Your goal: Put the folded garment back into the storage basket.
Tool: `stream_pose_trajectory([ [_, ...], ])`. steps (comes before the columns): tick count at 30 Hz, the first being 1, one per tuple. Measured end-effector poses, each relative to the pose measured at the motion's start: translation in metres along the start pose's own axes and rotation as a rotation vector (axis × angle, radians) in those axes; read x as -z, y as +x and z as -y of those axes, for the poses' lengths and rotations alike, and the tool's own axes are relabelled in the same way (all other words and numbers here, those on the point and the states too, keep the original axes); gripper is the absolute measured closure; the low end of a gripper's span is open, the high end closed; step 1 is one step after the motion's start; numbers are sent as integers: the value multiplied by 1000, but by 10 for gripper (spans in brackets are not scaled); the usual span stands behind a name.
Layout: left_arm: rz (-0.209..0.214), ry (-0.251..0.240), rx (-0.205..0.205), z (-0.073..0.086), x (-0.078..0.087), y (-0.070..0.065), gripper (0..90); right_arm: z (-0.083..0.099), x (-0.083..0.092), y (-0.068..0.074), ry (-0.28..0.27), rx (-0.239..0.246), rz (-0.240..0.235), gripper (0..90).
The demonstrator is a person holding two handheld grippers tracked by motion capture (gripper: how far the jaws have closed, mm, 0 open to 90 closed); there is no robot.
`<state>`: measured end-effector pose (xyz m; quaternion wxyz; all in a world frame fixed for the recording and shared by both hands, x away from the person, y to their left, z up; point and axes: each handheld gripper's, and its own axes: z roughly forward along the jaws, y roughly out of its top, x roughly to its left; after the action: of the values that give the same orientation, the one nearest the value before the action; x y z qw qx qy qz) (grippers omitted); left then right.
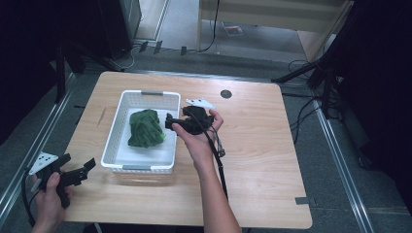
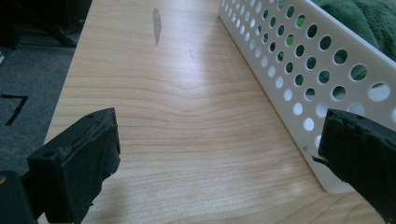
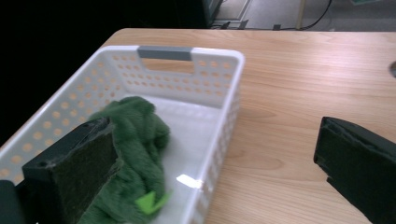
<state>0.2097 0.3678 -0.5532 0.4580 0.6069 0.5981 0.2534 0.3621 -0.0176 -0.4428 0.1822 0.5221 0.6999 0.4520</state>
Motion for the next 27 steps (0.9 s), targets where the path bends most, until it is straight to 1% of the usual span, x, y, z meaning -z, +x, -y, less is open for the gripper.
stream_pose_trajectory([
  [1,0,0,1,0,0,0,0,0,0,0,0,0,0,0],
  [2,1,-1,1,0,0,0,0,3,4,-10,-7,-9,10,0],
  [3,1,-1,1,0,0,0,0,3,4,-10,-7,-9,10,0],
  [4,0,-1,1,0,0,0,0,4,6,-15,-7,-16,15,0],
  [5,0,0,1,0,0,0,0,7,10,-25,-11,-21,27,0],
  [6,0,0,1,0,0,0,0,9,12,-28,-11,-30,32,0],
  [7,0,0,2,0,0,0,0,9,12,-28,-11,-30,32,0],
  [8,1,-1,2,0,0,0,0,12,16,-39,-15,-38,42,0],
  [10,1,-1,4,0,0,0,0,14,19,-47,-15,-48,51,0],
  [11,1,-1,4,0,0,0,0,14,19,-47,-15,-48,51,0],
  [13,0,-1,5,0,0,0,0,17,23,-56,-18,-53,63,0],
  [15,0,0,4,0,0,0,0,21,32,-69,-37,-60,64,0],
  [16,0,-1,4,0,0,0,0,22,34,-72,-44,-59,63,0],
  [17,1,0,4,0,0,0,0,22,34,-72,-44,-59,63,0],
  [18,2,-1,5,0,0,0,0,24,37,-76,-53,-60,67,0],
  [19,2,-2,6,0,0,0,0,28,43,-85,-66,-68,69,0],
  [20,3,-1,6,0,0,1,0,28,43,-85,-66,-68,69,0],
  [21,4,-1,6,0,0,1,0,32,47,-93,-70,-71,77,0],
  [22,4,-1,7,0,0,1,0,32,47,-93,-70,-71,77,0],
  [23,4,-1,7,0,0,1,0,36,50,-99,-70,-73,87,0],
  [24,4,-1,7,0,0,1,0,36,50,-99,-70,-73,87,0],
  [25,4,0,6,0,0,1,0,39,52,-103,-66,-77,94,0],
  [26,3,-1,6,0,0,0,0,42,53,-108,-64,-84,101,0],
  [27,3,-1,7,0,0,0,0,46,57,-115,-63,-88,113,0],
])
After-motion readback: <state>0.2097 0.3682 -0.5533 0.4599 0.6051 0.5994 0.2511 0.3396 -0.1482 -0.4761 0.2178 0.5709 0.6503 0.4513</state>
